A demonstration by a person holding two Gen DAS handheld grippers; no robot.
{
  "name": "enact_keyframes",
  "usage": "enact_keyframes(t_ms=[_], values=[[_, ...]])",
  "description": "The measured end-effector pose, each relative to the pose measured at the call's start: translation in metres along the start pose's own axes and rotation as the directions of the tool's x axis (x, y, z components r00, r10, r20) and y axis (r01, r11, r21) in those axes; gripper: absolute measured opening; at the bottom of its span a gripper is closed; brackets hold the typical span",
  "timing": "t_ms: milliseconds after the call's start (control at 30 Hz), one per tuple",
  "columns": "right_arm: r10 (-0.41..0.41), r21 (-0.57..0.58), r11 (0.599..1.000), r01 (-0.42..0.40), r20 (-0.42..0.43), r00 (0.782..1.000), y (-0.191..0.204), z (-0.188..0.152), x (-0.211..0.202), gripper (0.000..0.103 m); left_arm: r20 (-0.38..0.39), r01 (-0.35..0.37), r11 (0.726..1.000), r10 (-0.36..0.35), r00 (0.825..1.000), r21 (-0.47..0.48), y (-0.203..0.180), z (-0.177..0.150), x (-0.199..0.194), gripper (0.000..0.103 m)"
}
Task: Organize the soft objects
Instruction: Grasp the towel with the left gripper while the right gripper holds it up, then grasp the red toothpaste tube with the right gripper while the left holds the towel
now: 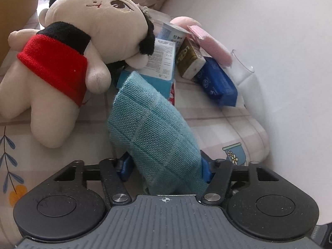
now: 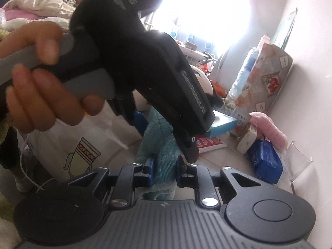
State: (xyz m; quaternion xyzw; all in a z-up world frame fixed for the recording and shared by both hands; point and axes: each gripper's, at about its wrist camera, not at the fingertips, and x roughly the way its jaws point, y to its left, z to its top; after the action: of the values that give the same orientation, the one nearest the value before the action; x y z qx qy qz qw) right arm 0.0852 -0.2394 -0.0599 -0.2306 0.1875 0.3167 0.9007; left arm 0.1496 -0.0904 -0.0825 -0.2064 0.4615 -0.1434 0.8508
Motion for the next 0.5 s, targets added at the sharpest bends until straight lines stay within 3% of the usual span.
enact_keyframes(t_ms=[133, 300, 400, 500], values=[[0.021, 0.030, 0.999, -0.022, 0.036, 0.999, -0.008, -0.002, -0.012, 0.027, 0.004, -0.010, 1.000, 0.010, 1.000, 0.003, 0.001, -0.001, -0.001, 0.043], [0.048, 0.205, 0.977, -0.061, 0.067, 0.997, -0.043, -0.007, -0.036, 0.038, 0.007, 0.005, 1.000, -0.004, 1.000, -0.009, 0.009, -0.005, -0.007, 0.034], [0.045, 0.331, 0.941, -0.068, 0.079, 0.996, -0.069, -0.007, -0.044, 0.041, 0.017, -0.006, 1.000, 0.005, 1.000, 0.015, 0.011, -0.010, -0.016, 0.032], [0.065, 0.470, 0.876, -0.109, 0.108, 0.992, -0.094, -0.005, -0.043, 0.045, 0.022, -0.019, 0.999, 0.018, 1.000, 0.027, 0.017, -0.015, -0.025, 0.032]])
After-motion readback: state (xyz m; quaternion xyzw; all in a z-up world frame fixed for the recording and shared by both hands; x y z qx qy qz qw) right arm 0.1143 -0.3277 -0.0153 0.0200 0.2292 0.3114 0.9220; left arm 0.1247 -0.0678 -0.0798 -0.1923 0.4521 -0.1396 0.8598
